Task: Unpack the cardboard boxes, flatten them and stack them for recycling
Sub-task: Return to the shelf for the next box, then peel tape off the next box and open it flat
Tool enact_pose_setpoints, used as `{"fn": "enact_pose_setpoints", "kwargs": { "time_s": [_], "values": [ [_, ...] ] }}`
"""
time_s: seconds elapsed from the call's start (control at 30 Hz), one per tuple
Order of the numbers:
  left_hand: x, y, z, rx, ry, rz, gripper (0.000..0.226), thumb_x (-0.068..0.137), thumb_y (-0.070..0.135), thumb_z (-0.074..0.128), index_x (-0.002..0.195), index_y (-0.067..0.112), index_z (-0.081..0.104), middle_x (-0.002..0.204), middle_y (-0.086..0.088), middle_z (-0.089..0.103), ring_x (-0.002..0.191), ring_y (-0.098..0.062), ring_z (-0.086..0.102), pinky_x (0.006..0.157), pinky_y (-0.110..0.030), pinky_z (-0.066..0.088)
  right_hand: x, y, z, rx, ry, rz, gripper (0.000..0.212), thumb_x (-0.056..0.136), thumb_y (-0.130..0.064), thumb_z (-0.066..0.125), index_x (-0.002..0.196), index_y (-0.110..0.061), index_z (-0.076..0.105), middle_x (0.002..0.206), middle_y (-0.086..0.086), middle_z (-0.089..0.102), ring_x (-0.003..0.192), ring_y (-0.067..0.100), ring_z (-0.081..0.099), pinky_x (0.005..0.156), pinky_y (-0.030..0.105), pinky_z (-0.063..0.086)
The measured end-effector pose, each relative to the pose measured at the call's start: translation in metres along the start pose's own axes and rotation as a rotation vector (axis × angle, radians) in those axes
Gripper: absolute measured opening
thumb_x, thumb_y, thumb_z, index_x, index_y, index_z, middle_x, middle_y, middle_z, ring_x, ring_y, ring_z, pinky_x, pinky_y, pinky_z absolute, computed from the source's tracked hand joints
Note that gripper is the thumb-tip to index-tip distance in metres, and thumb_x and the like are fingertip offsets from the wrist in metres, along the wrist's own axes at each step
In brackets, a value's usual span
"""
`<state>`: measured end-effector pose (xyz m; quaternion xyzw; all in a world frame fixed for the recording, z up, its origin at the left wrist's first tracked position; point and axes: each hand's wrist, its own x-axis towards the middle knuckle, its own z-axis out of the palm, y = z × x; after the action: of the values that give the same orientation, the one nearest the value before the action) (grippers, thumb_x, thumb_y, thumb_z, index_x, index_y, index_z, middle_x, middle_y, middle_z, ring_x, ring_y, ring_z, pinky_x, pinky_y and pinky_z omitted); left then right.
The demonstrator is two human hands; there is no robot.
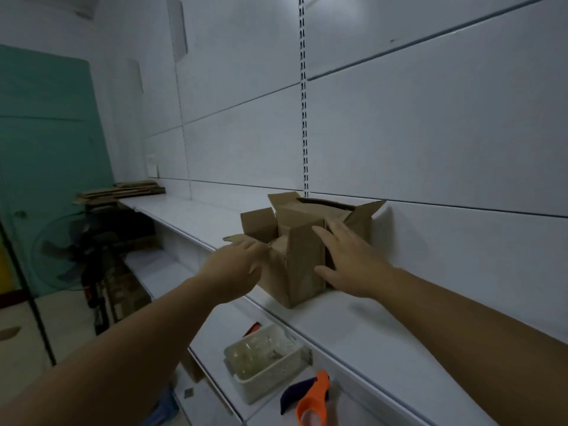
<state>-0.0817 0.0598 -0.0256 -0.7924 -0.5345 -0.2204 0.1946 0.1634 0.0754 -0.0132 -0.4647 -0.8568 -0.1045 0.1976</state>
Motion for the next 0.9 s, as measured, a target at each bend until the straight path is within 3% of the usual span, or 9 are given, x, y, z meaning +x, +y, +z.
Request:
{"fn": "enact_pose_setpoints", "kwargs": {
  "time_s": [0.2, 0.3, 0.37, 0.43, 0.5, 0.6, 0.7, 0.8, 0.9],
  "values": [
    [0.035, -0.044, 0.016, 0.017, 0.282, 0.134, 0.036, 0.07, 0.003, 0.072, 0.104, 0.007, 0.061, 0.105, -0.012, 0.065, 0.095, -0.03, 0.061, 0.079, -0.032, 0.048, 0.032, -0.03, 0.023, -0.078, 0.108, 0.046, 0.089, 0.081, -0.064, 0.05, 0.148, -0.026, 0.005, 0.158, 0.004, -0.004, 0.144, 0.02, -0.005, 0.117, 0.04, 0.002],
    [0.048, -0.067, 0.026, -0.074, 0.325, 0.181, 0.049, 0.065, 0.0, 0.076, 0.111, 0.005, 0.058, 0.111, -0.015, 0.063, 0.1, -0.034, 0.06, 0.085, -0.039, 0.049, 0.041, -0.039, 0.03, -0.046, 0.115, 0.124, 0.1, 0.072, -0.074, 0.05, 0.147, -0.026, 0.005, 0.157, 0.0, 0.002, 0.144, 0.017, -0.001, 0.118, 0.043, 0.005],
    [0.058, -0.082, 0.032, -0.142, 0.307, 0.177, 0.052, 0.067, 0.005, 0.075, 0.116, 0.006, 0.058, 0.118, -0.016, 0.06, 0.108, -0.035, 0.055, 0.089, -0.042, 0.046, 0.047, -0.044, 0.034, -0.023, 0.098, 0.186, 0.104, 0.066, -0.079, 0.049, 0.146, -0.031, 0.003, 0.156, -0.003, 0.003, 0.143, 0.017, 0.0, 0.116, 0.048, 0.011],
    [0.069, -0.09, 0.036, -0.196, 0.219, 0.207, 0.04, 0.068, 0.008, 0.073, 0.107, 0.013, 0.063, 0.11, -0.01, 0.065, 0.102, -0.029, 0.057, 0.086, -0.038, 0.046, 0.052, -0.052, 0.042, -0.012, 0.047, 0.246, 0.103, 0.064, -0.08, 0.05, 0.144, -0.036, 0.003, 0.155, -0.005, 0.001, 0.143, 0.017, -0.002, 0.115, 0.052, 0.015],
    [0.078, -0.094, 0.037, -0.26, 0.108, 0.218, 0.023, 0.072, 0.007, 0.066, 0.09, 0.021, 0.067, 0.089, 0.0, 0.068, 0.083, -0.02, 0.06, 0.068, -0.023, 0.042, 0.055, -0.059, 0.05, 0.018, 0.02, 0.27, 0.096, 0.068, -0.073, 0.056, 0.143, -0.034, 0.011, 0.154, -0.005, 0.006, 0.143, 0.017, 0.001, 0.114, 0.048, 0.019],
    [0.083, -0.099, 0.032, -0.308, 0.014, 0.228, 0.014, 0.076, 0.007, 0.063, 0.079, 0.019, 0.068, 0.074, 0.003, 0.065, 0.065, -0.011, 0.053, 0.053, -0.017, 0.033, 0.053, -0.068, 0.05, 0.012, 0.126, 0.211, 0.073, 0.073, -0.057, 0.063, 0.135, -0.029, 0.036, 0.142, -0.006, 0.035, 0.134, 0.013, 0.027, 0.104, 0.041, 0.034],
    [0.079, -0.098, 0.007, -0.406, 0.051, 0.358, 0.016, 0.075, 0.005, 0.067, 0.081, 0.02, 0.069, 0.074, 0.006, 0.066, 0.067, -0.012, 0.057, 0.058, -0.023, 0.042, 0.039, -0.072, 0.033, 0.061, 0.273, 0.155, 0.061, 0.072, -0.049, 0.067, 0.126, -0.026, 0.052, 0.129, -0.011, 0.051, 0.123, 0.007, 0.042, 0.098, 0.038, 0.04],
    [0.07, -0.094, -0.028, -0.463, 0.363, 0.558, 0.029, 0.073, 0.015, 0.064, 0.102, 0.017, 0.064, 0.096, 0.005, 0.064, 0.087, -0.016, 0.058, 0.074, -0.023, 0.043, 0.013, -0.073, -0.002, 0.225, 0.371, 0.136, 0.054, 0.068, -0.049, 0.066, 0.119, -0.033, 0.057, 0.118, -0.021, 0.057, 0.112, -0.004, 0.05, 0.094, 0.018, 0.041],
    [0.063, -0.08, -0.055, -0.644, 0.668, 0.613, 0.047, 0.079, 0.025, 0.054, 0.124, 0.015, 0.046, 0.127, -0.001, 0.048, 0.122, -0.016, 0.043, 0.103, -0.031, 0.036, -0.013, -0.062, -0.053, 0.527, 0.469, 0.199, 0.04, 0.066, -0.044, 0.069, 0.105, -0.04, 0.064, 0.103, -0.021, 0.067, 0.1, 0.003, 0.062, 0.085, 0.023, 0.05]
  ]
}}
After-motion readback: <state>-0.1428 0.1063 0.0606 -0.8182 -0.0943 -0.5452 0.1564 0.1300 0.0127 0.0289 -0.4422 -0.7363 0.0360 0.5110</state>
